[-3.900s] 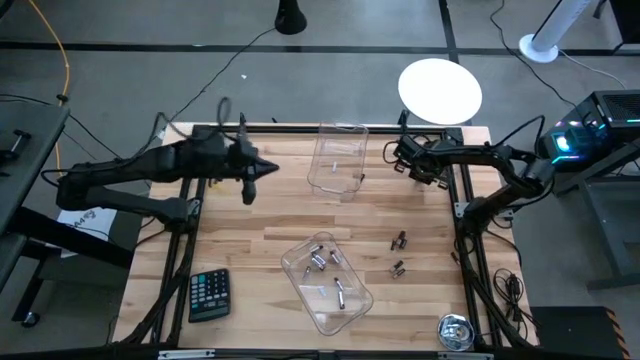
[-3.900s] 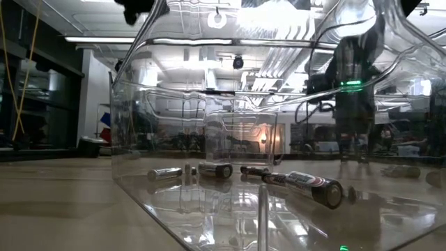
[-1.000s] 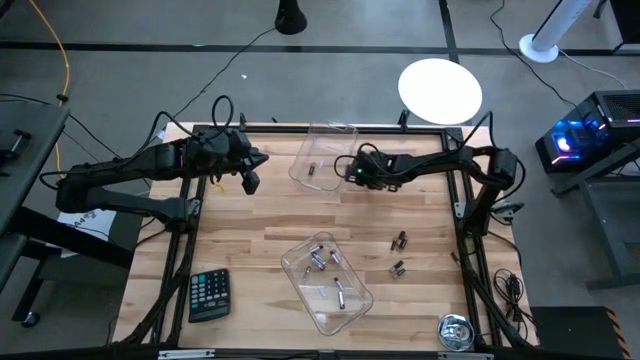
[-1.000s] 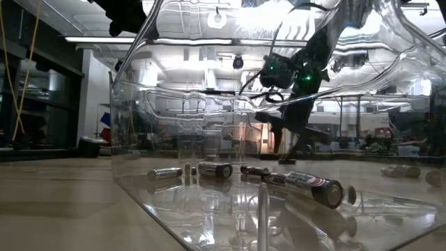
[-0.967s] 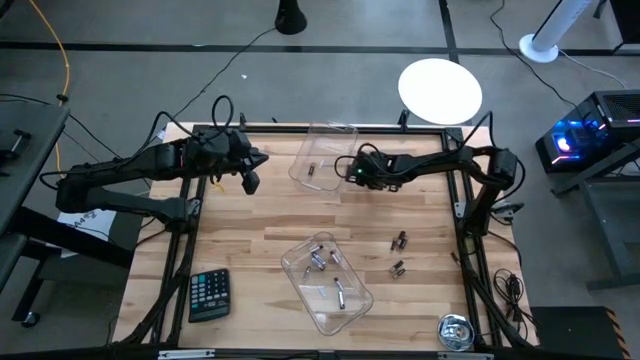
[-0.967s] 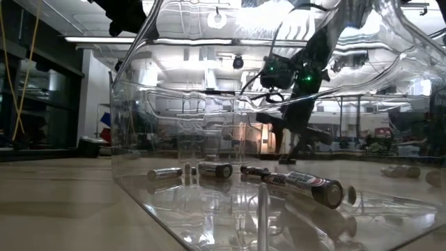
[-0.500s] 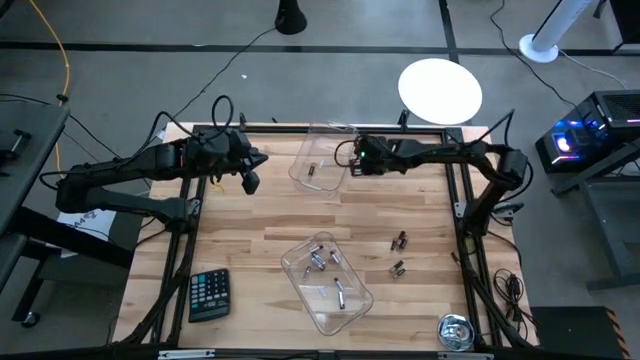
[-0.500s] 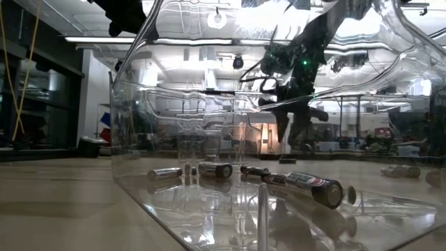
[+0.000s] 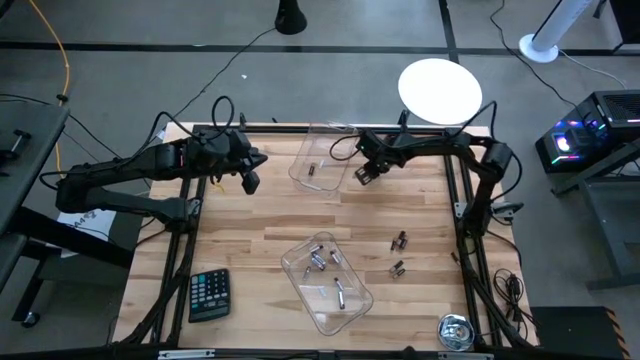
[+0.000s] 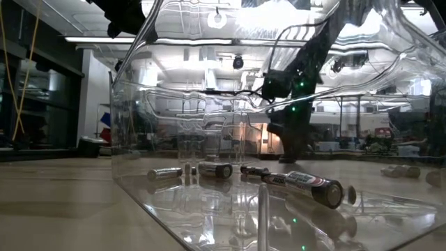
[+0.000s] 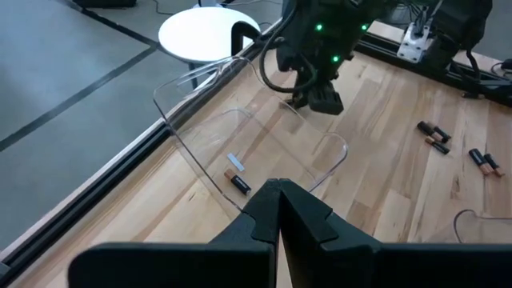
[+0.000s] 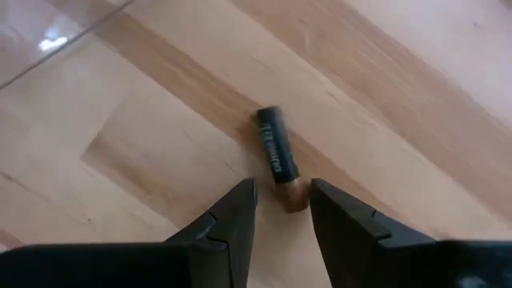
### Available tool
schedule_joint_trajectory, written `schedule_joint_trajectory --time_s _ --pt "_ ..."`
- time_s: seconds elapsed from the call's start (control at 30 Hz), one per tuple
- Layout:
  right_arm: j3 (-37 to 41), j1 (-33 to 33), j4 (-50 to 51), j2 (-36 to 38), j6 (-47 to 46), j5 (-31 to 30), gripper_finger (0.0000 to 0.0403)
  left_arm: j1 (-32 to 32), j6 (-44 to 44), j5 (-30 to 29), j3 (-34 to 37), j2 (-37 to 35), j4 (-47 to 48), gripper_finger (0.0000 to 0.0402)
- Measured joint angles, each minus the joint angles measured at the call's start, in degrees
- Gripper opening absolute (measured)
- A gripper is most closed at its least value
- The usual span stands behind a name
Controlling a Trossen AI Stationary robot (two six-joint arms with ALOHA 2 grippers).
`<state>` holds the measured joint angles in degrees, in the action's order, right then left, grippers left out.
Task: Sort batteries
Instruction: Put the black battery into the top transparent bin
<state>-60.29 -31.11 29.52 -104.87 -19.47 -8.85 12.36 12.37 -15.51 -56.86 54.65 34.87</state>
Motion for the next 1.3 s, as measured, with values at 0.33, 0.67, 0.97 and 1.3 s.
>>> schedule_joint_trajectory --time_s 0.33,0.67,0.97,1.3 --pt "-0.31 0.74 -0.83 -2.40 4.57 0.05 0.0105 0.00 2.02 -0.10 0.00 0.00 0.00 0.0000" --pt "0.32 1.55 7.91 6.61 -1.36 -4.44 0.0013 0.00 2.01 -0.29 0.00 0.00 0.00 0.0000" --pt "-0.05 10.10 -10.19 18.77 -10.55 -1.06 0.0005 0.02 1.04 -0.85 0.02 0.00 -0.04 0.0000" --pt "0.12 18.16 -23.73 13.26 -23.37 -0.42 0.0112 0.02 0.97 -0.82 0.02 0.00 -0.11 0.0000"
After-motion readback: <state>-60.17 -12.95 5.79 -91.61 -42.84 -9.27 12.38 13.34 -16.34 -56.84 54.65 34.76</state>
